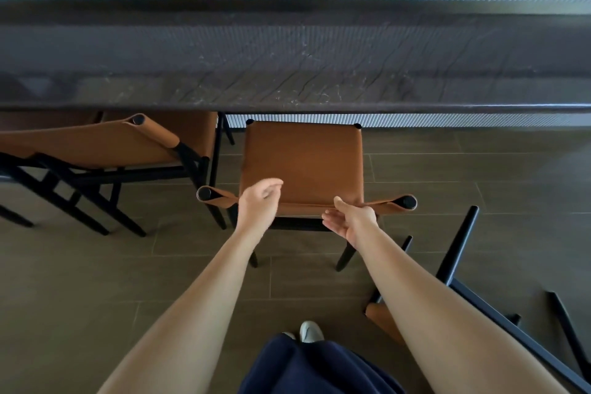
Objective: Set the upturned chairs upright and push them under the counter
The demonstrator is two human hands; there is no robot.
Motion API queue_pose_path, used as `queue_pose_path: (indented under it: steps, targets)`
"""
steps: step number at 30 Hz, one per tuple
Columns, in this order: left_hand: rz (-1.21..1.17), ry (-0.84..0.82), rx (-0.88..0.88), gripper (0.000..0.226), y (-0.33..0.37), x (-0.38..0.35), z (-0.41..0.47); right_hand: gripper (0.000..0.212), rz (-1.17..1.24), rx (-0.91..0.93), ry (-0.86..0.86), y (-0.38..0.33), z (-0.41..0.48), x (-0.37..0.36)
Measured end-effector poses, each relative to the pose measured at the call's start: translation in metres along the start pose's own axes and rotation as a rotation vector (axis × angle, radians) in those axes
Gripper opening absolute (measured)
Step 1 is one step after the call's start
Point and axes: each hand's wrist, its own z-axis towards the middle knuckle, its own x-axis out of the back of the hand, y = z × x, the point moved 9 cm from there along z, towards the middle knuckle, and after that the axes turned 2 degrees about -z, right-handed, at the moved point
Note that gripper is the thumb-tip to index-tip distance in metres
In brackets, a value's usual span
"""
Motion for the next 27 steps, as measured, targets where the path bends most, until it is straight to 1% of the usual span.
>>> queue_pose_path:
  steps: [2, 3, 4, 7, 9, 13, 16, 19, 24, 27]
  targets:
    - [-0.380, 0.164, 0.158, 0.014, -0.008, 0.020, -0.002, 0.030, -0.006, 0.003, -0.014, 0.006, 0.001, 0.005]
    - [-0.534, 0.252, 0.235, 0.012, -0.016, 0.027, -0.005, 0.032, 0.004, 0.000, -0.016, 0.008, 0.002, 0.007]
    - [-0.636, 0.323, 0.305, 0.013, -0.025, 0.031, -0.009, 0.033, 0.023, -0.001, -0.017, 0.008, 0.002, 0.010]
    - [-0.797, 0.434, 0.509, 0.018, -0.050, 0.027, -0.023, 0.037, 0.070, -0.007, -0.035, 0.003, 0.002, 0.012]
    - [-0.876, 0.422, 0.630, 0.020, -0.061, 0.017, -0.028, 0.038, 0.077, -0.013, -0.047, -0.003, 0.001, 0.010]
    - [-0.914, 0.282, 0.730, 0.037, -0.065, -0.001, -0.019, 0.039, 0.101, -0.056, -0.083, -0.009, -0.001, 0.002]
    - [-0.960, 0.203, 0.746, 0.033, -0.061, -0.010, -0.008, 0.039, 0.147, -0.100, -0.096, -0.007, 0.002, -0.003]
    - [-0.941, 0.195, 0.782, 0.027, -0.066, -0.011, -0.002, 0.037, 0.183, -0.122, -0.084, -0.006, 0.006, -0.009]
    - [-0.855, 0.168, 0.832, 0.033, -0.071, -0.007, 0.015, 0.033, 0.249, -0.172, -0.007, -0.017, 0.015, -0.015]
    - [-0.867, 0.156, 0.843, 0.033, -0.065, -0.006, 0.031, 0.035, 0.256, -0.231, 0.041, -0.029, 0.021, -0.021]
